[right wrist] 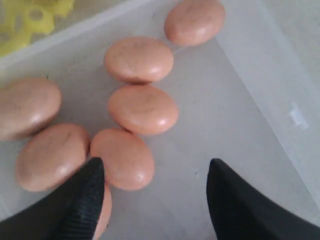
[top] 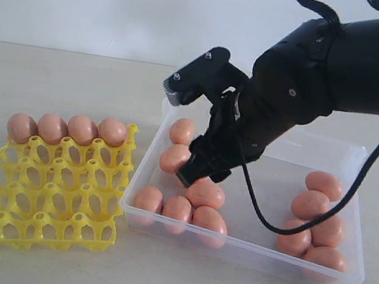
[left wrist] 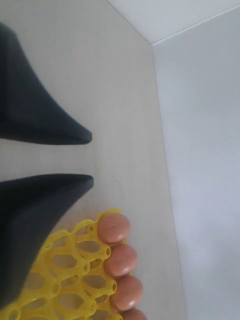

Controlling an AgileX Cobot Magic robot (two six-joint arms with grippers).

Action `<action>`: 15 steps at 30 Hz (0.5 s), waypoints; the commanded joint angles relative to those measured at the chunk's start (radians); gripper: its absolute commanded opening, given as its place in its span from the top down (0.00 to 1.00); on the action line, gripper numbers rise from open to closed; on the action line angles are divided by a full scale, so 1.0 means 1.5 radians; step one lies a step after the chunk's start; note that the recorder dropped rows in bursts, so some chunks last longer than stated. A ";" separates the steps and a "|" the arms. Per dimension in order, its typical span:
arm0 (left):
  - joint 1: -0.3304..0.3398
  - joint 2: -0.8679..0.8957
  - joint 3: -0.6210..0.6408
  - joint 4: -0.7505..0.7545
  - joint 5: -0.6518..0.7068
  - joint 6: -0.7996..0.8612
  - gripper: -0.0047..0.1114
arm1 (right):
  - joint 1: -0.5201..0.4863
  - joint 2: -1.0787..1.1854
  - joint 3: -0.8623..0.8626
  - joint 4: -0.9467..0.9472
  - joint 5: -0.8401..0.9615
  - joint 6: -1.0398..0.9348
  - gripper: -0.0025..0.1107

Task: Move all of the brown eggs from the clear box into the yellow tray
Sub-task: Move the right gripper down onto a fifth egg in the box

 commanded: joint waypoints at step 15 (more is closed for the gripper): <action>0.001 -0.001 0.003 -0.001 -0.001 -0.001 0.77 | -0.001 0.054 0.015 0.036 0.011 -0.192 0.47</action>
